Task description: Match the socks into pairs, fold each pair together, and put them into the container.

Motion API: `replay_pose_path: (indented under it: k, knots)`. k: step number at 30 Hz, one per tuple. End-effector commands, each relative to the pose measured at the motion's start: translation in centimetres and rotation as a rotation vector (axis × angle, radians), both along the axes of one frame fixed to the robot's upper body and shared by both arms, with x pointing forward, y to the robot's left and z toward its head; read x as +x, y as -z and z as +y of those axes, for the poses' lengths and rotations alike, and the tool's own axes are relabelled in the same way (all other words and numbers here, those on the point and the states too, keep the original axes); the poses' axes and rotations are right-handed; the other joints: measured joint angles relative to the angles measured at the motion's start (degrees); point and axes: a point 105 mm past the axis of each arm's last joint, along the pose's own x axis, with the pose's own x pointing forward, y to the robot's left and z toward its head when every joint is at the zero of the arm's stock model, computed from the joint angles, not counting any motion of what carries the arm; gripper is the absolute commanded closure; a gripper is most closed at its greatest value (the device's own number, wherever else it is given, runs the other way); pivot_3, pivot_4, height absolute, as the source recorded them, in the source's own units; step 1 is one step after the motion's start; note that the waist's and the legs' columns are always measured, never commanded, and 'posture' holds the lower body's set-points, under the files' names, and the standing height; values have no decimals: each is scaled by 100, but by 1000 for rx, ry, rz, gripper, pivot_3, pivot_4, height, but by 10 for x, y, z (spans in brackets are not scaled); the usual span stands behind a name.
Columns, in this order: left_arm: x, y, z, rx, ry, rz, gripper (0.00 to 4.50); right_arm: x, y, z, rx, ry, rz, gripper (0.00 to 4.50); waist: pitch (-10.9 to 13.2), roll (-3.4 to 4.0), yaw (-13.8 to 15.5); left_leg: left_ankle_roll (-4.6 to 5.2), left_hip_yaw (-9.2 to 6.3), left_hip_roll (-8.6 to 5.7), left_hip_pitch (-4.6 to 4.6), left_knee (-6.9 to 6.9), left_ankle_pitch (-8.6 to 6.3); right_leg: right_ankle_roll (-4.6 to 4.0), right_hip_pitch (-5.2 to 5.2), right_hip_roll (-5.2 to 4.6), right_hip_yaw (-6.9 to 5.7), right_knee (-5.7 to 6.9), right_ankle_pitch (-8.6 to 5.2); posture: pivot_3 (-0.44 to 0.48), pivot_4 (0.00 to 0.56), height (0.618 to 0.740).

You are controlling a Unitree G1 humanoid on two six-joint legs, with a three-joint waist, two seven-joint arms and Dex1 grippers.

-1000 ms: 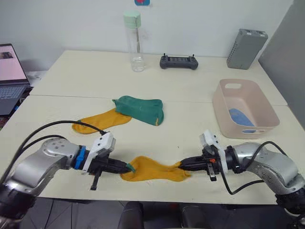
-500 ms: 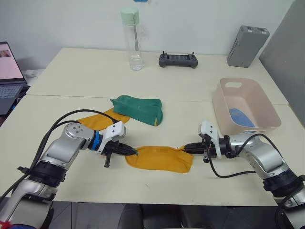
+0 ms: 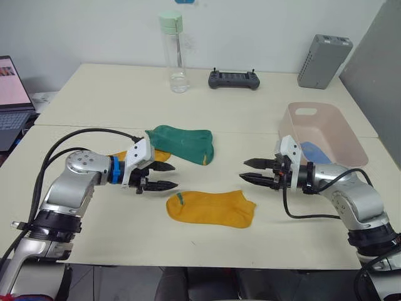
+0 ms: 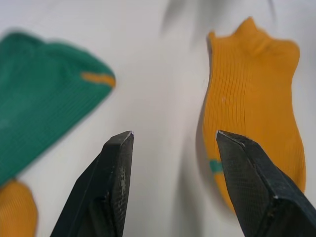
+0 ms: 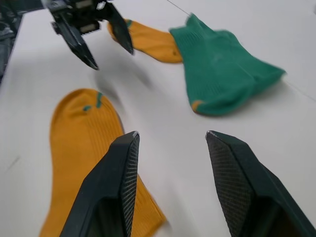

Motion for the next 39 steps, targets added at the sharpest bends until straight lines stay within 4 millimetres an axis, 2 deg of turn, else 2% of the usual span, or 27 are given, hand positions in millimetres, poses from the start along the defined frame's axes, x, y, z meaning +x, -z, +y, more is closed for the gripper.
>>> replay_pose_path:
  k: [1,5,8,10,12,15,18,22,24,26,29,32,39]
  knots:
    - [-17,0,-21,-57,88,-57,2360,-14,14,24,-48,-93,-85,3150,0,0,-3,0,-1,0,0,-1,0,-9,0,0,-1,0,4,0,150,740]
    - [-21,18,-31,-62,67,-110,3619,-22,35,37,-43,-118,-77,4495,0,0,5,0,-1,0,-1,1,0,-16,-2,1,-1,2,8,0,150,740]
    - [-26,43,-25,-1,49,-108,4484,-24,59,27,-110,-110,-65,4500,0,0,7,0,1,-1,0,10,1,-6,2,0,3,1,14,0,150,740]
    - [-28,57,-11,18,2,-71,4484,-25,72,8,-170,-91,-54,4500,-1,-1,14,0,5,-4,7,12,1,-2,9,-5,5,-3,15,0,150,740]
    - [-26,60,-2,6,-35,-48,4484,-24,76,-5,-190,-73,-50,4500,0,-1,21,0,11,-5,17,12,1,-26,15,-9,10,-4,-1,0,150,740]
    - [-23,58,6,-23,-81,-31,4484,-26,75,-20,-197,-64,-36,4500,0,-1,19,0,10,-2,38,10,1,-14,32,-7,8,-1,-12,0,150,740]
    - [-26,50,5,-66,-82,-20,4484,-32,67,-22,-171,-85,-37,4500,0,-1,6,0,10,-1,59,10,1,-20,52,-7,10,-2,-17,0,150,740]
    - [-44,35,-4,-108,-19,-16,4484,-42,44,-9,-86,-129,-49,4500,0,0,-22,0,13,-1,58,6,0,-20,52,-8,14,-2,-18,0,150,740]
    - [-57,39,-6,-66,28,-10,4484,-47,48,-1,-91,-149,-32,4500,-1,-1,-21,-1,10,0,58,2,0,-15,54,-7,11,-2,-15,0,150,740]
    - [-62,49,-2,-4,37,-1,4484,-51,61,2,-128,-159,-4,4500,-1,0,-16,-1,8,3,60,-4,0,-18,53,-5,8,-3,-17,0,150,740]
    - [-58,60,5,35,-15,8,4484,-55,77,-6,-205,-169,11,4500,-1,0,20,-1,8,1,60,-6,0,-36,48,-5,9,-3,-28,0,150,740]
    - [-55,66,12,59,-46,11,4484,-54,84,-16,-264,-164,2,4500,-1,0,41,-1,15,-4,60,-2,0,-34,40,-13,13,-7,-27,0,150,740]
    - [-59,57,35,42,-122,39,4484,-53,74,-58,-339,-91,-11,4500,-2,-3,36,-1,27,0,61,-3,0,-33,41,-20,15,-7,-26,0,150,740]
